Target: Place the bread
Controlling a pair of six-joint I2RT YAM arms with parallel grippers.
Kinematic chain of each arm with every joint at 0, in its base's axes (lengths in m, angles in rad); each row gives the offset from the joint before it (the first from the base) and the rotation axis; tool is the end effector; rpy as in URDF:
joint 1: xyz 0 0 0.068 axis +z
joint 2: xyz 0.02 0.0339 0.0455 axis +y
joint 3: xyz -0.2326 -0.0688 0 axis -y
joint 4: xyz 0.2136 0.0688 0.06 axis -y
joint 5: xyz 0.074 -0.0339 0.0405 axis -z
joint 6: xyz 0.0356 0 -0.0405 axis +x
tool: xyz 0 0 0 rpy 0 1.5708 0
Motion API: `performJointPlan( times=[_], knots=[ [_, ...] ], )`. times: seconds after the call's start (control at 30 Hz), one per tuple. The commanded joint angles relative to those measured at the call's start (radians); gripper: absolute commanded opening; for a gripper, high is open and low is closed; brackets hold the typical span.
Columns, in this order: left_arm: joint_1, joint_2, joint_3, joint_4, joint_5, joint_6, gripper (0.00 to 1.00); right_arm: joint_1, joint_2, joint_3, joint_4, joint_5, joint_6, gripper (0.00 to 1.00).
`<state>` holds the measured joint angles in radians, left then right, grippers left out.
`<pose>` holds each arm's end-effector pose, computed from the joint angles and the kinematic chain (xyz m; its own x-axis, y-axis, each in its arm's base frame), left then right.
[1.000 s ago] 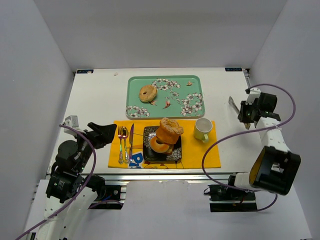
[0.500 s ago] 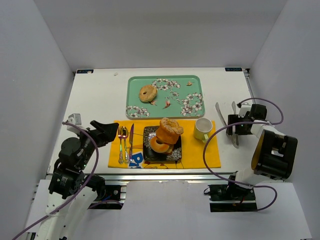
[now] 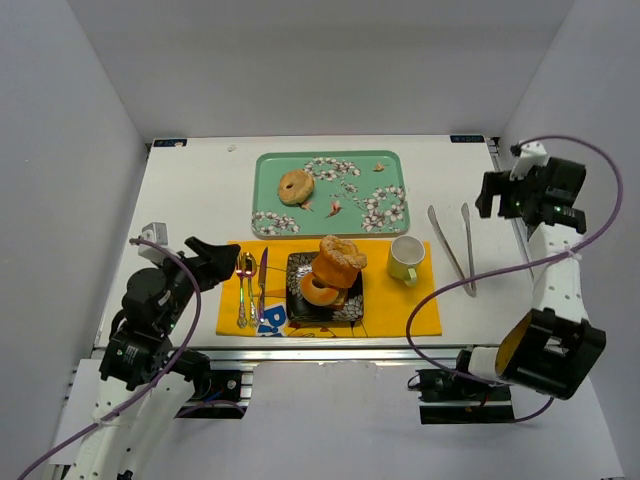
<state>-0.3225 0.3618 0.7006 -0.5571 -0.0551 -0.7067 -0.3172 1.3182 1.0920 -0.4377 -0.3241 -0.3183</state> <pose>0.0869 -0.0270 0.2997 -0.3286 -0.5738 -0.7502 0.0685 0.7777 -0.6248 0.2585 -0.0729 0.2829 -0.5740 -0.1238 -0.8094 -0.1287 0.9899 -0.0601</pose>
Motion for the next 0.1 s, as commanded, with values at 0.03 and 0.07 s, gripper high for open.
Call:
performJointPlan(
  times=[0.03,0.07],
  knots=[
    [0.003,0.015,0.036,0.006,0.023,0.018,0.95,0.065,-0.066,0.147,-0.058,-0.092,0.059,0.89],
    [0.003,0.025,0.04,0.008,0.024,0.024,0.95,0.081,-0.069,0.166,-0.055,-0.101,0.094,0.9]
  ],
)
